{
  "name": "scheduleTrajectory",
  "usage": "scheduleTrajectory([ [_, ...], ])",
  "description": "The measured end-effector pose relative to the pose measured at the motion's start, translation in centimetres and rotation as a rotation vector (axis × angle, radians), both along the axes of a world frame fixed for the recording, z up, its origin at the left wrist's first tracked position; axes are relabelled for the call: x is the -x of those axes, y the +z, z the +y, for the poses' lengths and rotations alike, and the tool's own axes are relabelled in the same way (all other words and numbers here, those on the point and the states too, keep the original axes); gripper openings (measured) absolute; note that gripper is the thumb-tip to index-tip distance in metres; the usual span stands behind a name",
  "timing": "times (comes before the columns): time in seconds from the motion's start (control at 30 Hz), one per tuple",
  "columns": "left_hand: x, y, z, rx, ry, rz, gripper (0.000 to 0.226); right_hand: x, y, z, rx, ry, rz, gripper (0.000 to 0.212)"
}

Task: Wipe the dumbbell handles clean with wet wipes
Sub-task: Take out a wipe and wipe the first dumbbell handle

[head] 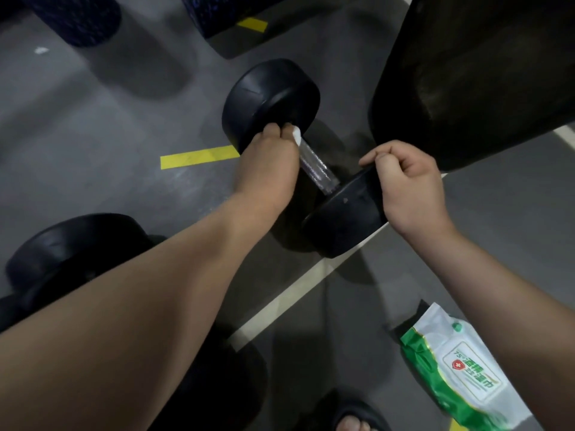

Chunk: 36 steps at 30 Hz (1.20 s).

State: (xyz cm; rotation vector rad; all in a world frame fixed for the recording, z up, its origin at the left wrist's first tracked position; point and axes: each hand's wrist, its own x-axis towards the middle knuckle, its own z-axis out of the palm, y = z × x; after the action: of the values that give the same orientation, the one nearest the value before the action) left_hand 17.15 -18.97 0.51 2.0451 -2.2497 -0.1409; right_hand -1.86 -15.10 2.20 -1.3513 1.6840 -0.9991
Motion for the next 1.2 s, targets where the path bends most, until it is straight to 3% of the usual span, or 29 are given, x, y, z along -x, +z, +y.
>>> scheduleTrajectory([
  [0.17, 0.3, -0.1, -0.7, -0.035, -0.010, 0.013, 0.037, 0.8, 0.9, -0.4, 0.004, 0.040, 0.057, 0.027],
  [0.4, 0.0, -0.8, -0.9, 0.023, -0.083, 0.099, 0.019, 0.5, 1.4, 1.0, 0.259, 0.291, 0.380, 0.016],
  [0.47, -0.2, -1.7, 0.0, 0.059, -0.173, 0.075, 0.030, 0.5, 1.0, 1.0, 0.267, 0.255, 0.397, 0.016],
  [0.57, 0.6, -2.7, 1.8, -0.070, -0.365, 0.273, 0.029, 0.6, 0.7, 0.6, 0.280, 0.222, 0.407, 0.016],
  [0.63, 0.4, -2.6, 1.3, -0.037, -0.423, 0.243, 0.035, 0.8, 0.6, 0.5, 0.286, 0.235, 0.400, 0.017],
  [0.8, 0.1, -1.1, -1.4, -0.028, 0.028, 0.187, 0.025, 1.6, 0.5, -0.4, 0.206, 0.225, 0.314, 0.019],
  [0.93, 1.2, -2.2, -0.8, -0.073, -0.016, 0.258, 0.041, 2.5, 0.8, -1.1, 0.123, 0.204, 0.222, 0.019],
  [1.03, 1.1, -2.8, 0.5, -0.058, -0.133, 0.233, 0.049, 3.2, 1.7, -1.2, 0.178, 0.231, 0.277, 0.018],
  [1.1, 0.7, -2.9, 0.1, -0.032, -0.130, 0.245, 0.044, 3.2, 2.2, -1.2, 0.226, 0.299, 0.318, 0.017],
  [1.2, 1.5, -2.8, -1.8, 0.084, 0.035, 0.411, 0.033, 2.9, 1.8, -0.9, 0.252, 0.363, 0.409, 0.016],
])
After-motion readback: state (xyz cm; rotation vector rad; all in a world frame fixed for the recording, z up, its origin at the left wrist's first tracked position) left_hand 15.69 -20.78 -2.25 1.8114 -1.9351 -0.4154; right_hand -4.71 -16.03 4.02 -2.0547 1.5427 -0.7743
